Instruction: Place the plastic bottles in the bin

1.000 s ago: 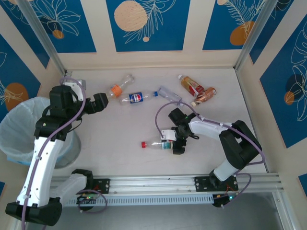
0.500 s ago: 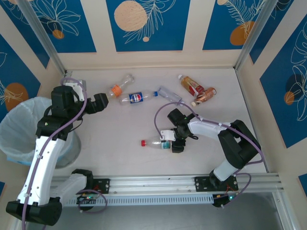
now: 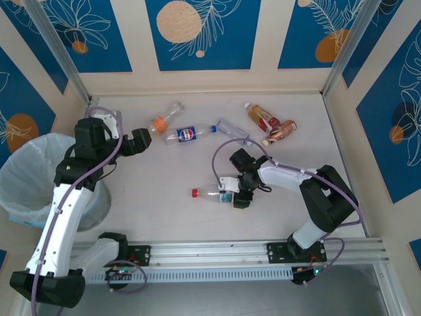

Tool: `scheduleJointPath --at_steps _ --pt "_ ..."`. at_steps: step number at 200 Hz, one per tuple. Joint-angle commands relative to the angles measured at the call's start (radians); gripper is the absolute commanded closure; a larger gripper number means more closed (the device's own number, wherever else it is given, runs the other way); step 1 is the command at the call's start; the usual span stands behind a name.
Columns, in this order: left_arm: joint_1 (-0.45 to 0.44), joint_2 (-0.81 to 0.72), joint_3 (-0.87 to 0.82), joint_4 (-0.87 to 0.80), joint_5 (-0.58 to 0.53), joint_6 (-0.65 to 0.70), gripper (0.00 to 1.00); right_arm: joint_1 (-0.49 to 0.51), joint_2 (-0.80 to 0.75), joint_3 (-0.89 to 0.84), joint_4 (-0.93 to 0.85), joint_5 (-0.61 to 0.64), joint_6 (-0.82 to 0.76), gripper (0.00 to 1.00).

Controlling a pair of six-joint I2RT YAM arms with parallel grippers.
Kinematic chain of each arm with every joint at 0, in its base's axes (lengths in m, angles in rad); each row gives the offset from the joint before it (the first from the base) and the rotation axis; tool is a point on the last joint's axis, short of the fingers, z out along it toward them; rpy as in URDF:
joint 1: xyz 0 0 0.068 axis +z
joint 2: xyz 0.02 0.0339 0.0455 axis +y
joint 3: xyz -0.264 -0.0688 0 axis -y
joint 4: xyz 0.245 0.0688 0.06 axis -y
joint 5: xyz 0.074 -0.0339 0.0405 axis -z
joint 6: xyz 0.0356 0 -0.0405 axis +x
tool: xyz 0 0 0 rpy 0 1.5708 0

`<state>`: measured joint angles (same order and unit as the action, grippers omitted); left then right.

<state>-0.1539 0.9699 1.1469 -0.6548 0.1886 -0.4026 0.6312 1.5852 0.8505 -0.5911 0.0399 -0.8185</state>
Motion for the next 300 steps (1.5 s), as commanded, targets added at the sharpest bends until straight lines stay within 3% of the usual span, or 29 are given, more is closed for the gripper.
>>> scheduleJointPath --at_steps 1,38,93,131,161,217,261,300 --pt "-0.013 0.013 -0.04 0.09 0.088 -0.062 0.01 -0.009 -0.021 0.008 0.022 -0.082 0.053 0.49" --pt "-0.04 0.039 -0.086 0.18 0.136 -0.129 0.01 -0.04 -0.107 -0.008 0.112 -0.213 0.145 0.51" --pt "-0.075 0.046 -0.123 0.267 0.18 -0.155 0.01 -0.123 -0.211 -0.037 0.296 -0.293 0.386 0.51" --pt "-0.141 0.103 -0.121 0.307 0.246 -0.129 0.01 -0.136 -0.254 -0.122 0.629 -0.397 0.666 0.51" --pt "-0.205 0.15 -0.16 0.409 0.223 -0.162 0.01 -0.103 -0.217 -0.187 0.906 -0.368 0.915 0.52" --pt "-0.268 0.274 -0.103 0.496 0.275 -0.157 0.01 -0.004 -0.162 -0.159 0.94 -0.282 0.978 0.51" --pt "-0.297 0.33 -0.086 0.572 0.169 -0.153 0.01 0.03 -0.141 -0.14 0.948 -0.292 0.99 0.5" --pt "-0.296 0.371 -0.053 0.6 0.168 -0.143 0.13 0.049 -0.125 -0.128 0.948 -0.301 0.991 0.49"
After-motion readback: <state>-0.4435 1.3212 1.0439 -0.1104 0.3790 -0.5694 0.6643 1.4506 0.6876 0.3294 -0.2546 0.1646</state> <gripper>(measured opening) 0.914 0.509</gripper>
